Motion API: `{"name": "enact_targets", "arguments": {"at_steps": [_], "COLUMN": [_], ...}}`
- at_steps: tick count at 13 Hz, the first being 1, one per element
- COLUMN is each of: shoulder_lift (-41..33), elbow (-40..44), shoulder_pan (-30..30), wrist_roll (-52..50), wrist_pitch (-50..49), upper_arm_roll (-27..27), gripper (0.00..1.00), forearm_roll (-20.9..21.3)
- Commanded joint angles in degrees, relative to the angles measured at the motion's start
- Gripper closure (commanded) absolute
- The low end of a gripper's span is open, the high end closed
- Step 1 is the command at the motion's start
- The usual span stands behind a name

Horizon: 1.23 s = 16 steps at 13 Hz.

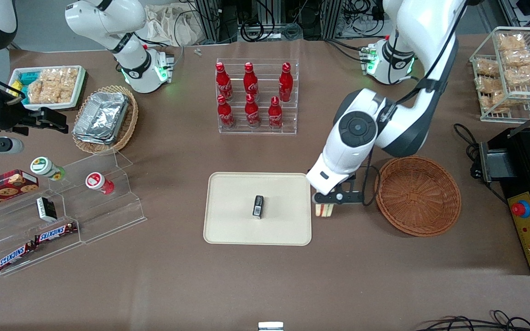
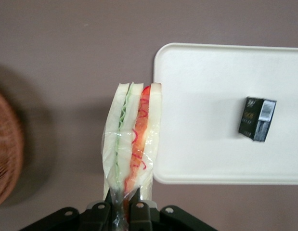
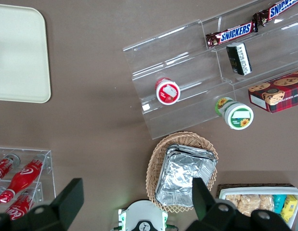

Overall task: Place sandwich from basket to tray
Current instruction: 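Carry the sandwich over the white tray beside the tissue pack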

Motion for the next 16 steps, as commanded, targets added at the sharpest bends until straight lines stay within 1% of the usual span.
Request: {"name": "enact_targets", "arguments": {"at_steps": [1,4,6,10,11,12,16], "shoulder_lift": [4.74,8.43,9.93,11.96,12.13,12.48,13.45], "elbow": [2.56,2.56,2.56,2.82,3.34,3.43,4.14], "shoulder_pan": [-1.65,-2.27,-3.24,-3.33,-3.33,-3.33,-3.33], "wrist_roll": [0.33,-0.11,-0.38,-0.38,-0.38,-0.47,-0.64], "wrist_pitch": [3.38,7.96,8.15,9.03,9.03,9.03,9.03], "upper_arm_roll": [0.51,0.51,0.51,0.51,0.42,0.25,-0.37], "gripper": [1.00,0.99,0.97,0.92,0.83,0.80,0.80], "forearm_roll": [0.78,0.60,0.34,0.16,0.08,0.07,-0.01]}}
